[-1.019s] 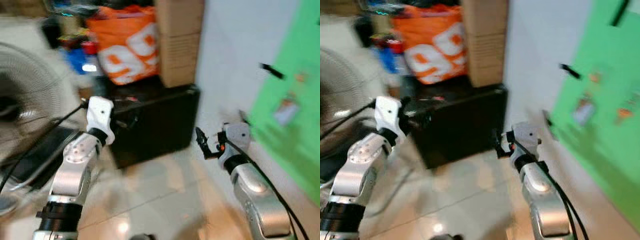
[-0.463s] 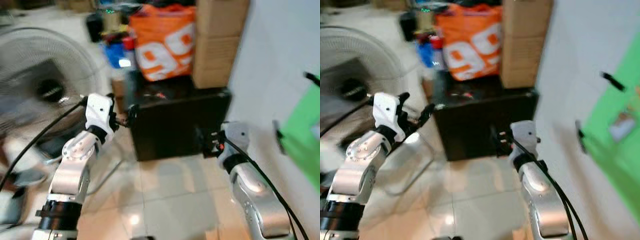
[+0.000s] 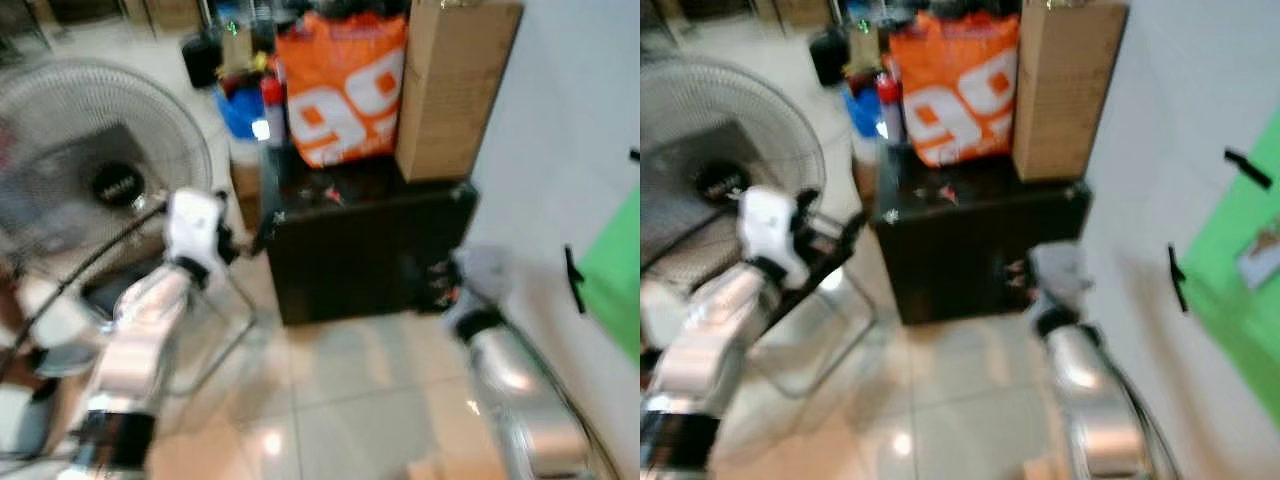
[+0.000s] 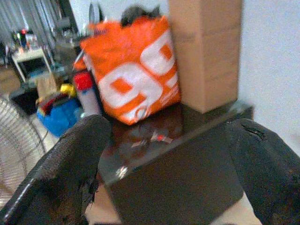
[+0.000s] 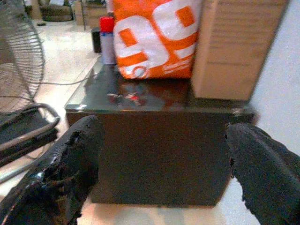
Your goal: Hang keys on a hook
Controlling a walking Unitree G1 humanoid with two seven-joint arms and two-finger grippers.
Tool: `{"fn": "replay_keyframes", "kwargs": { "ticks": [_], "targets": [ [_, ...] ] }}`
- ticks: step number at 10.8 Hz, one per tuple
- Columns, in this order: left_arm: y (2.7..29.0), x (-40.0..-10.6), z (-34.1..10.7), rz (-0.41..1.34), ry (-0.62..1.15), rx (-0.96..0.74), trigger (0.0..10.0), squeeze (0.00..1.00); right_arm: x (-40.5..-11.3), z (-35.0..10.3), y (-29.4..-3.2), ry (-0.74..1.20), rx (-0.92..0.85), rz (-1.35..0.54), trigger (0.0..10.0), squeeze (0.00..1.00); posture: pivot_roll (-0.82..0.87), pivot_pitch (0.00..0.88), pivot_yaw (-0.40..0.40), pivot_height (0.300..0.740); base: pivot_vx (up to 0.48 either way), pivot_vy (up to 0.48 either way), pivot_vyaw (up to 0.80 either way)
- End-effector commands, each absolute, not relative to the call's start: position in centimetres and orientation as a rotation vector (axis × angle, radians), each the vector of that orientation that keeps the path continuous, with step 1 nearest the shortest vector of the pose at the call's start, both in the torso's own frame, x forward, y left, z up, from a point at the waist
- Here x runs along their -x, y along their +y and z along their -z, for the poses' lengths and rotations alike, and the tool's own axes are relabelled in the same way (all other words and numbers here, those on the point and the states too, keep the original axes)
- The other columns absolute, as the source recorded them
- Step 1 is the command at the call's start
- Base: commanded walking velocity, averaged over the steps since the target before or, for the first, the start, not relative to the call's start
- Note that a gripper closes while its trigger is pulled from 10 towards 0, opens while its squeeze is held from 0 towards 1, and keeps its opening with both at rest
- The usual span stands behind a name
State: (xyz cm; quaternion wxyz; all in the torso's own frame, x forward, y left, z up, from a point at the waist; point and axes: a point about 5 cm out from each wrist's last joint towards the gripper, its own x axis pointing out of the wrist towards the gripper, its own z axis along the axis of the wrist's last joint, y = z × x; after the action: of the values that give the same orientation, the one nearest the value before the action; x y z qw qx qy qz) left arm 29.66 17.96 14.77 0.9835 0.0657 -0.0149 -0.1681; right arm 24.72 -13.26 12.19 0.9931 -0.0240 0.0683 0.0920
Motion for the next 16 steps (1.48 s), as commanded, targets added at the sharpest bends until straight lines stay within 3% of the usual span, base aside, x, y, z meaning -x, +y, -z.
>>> {"fn": "replay_keyframes", "kwargs": {
  "ticks": [1, 16],
  "targets": [
    [17.50, -29.81, -15.28, 0.351, -0.054, -0.126, 10.0, 0.47, -24.74, -12.53, -13.63, 0.126, 0.074, -0.178, 10.0, 0.00, -0.16, 0.000, 0.077, 0.740, 0.390, 0.000, 0.00],
    [17.93, -29.56, -15.55, 0.360, -0.052, -0.132, 10.0, 0.47, -24.36, -12.57, -13.48, 0.130, 0.081, -0.169, 10.0, 0.00, -0.15, 0.000, 0.086, 0.740, 0.405, 0.000, 0.00]
  ]
}}
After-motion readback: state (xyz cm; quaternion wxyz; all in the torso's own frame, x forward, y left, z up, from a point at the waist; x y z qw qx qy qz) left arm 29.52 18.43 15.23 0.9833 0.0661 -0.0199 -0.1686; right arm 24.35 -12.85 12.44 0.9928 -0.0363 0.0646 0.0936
